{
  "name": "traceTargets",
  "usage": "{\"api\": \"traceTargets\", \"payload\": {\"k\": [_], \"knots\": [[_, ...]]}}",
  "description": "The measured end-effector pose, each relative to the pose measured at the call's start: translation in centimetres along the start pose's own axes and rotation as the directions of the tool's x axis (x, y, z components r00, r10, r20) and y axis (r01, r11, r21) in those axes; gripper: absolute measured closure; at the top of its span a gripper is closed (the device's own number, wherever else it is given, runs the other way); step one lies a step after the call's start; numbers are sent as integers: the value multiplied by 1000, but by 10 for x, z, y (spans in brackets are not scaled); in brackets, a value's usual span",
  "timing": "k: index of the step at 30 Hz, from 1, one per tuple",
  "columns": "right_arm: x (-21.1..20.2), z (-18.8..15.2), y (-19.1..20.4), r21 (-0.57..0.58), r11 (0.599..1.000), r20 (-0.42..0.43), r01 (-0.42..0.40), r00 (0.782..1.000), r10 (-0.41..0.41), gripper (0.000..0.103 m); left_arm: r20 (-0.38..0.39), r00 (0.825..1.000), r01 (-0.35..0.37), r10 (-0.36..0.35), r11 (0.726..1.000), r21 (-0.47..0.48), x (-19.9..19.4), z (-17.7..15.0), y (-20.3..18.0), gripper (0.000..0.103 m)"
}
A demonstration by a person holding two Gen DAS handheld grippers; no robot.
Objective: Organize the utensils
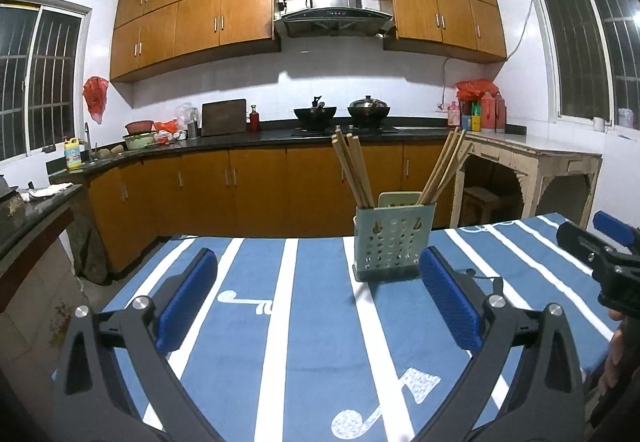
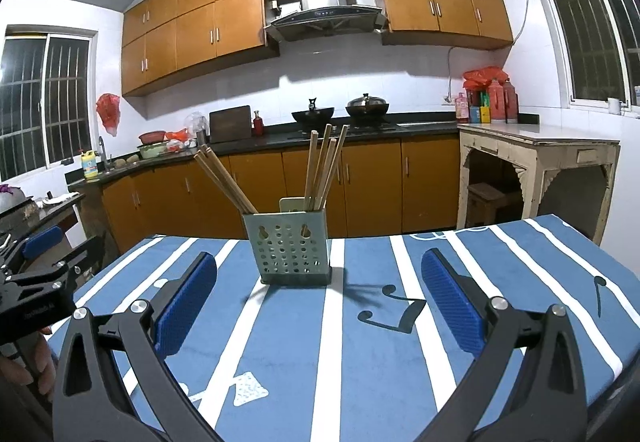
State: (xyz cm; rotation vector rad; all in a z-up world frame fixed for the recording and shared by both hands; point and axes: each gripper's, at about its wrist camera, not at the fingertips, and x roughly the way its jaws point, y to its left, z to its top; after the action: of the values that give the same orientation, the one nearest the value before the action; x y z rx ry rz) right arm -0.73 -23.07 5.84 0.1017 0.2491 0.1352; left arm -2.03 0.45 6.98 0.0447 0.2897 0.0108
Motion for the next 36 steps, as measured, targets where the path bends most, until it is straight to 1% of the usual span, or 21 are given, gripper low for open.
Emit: {"api": "traceTargets", "payload": {"k": [6,12,17,22,36], "knots": [[-5,-14,7,-46,999,18,20,1000,-19,2,-5,1000,3,-4,1000,-16,-2,-13,3,4],[-2,-26,6,-31,999,-16,19,1000,-19,2,-25,1000,5,-6,999,-32,0,-29,5,4],[-2,-32,5,-29,999,-16,26,1000,-27,2,-19,1000,-4,3,1000,-22,-1,-42,3,4],[1,-36,4,-31,999,-26,30,999,-31,2,-30,1000,-1,0,1000,-23,2,-51,4,4],[1,-37,3,-26,999,-28,33,999,-34,2,-36,999,0,-1,1000,-30,4,-57,5,4]]}}
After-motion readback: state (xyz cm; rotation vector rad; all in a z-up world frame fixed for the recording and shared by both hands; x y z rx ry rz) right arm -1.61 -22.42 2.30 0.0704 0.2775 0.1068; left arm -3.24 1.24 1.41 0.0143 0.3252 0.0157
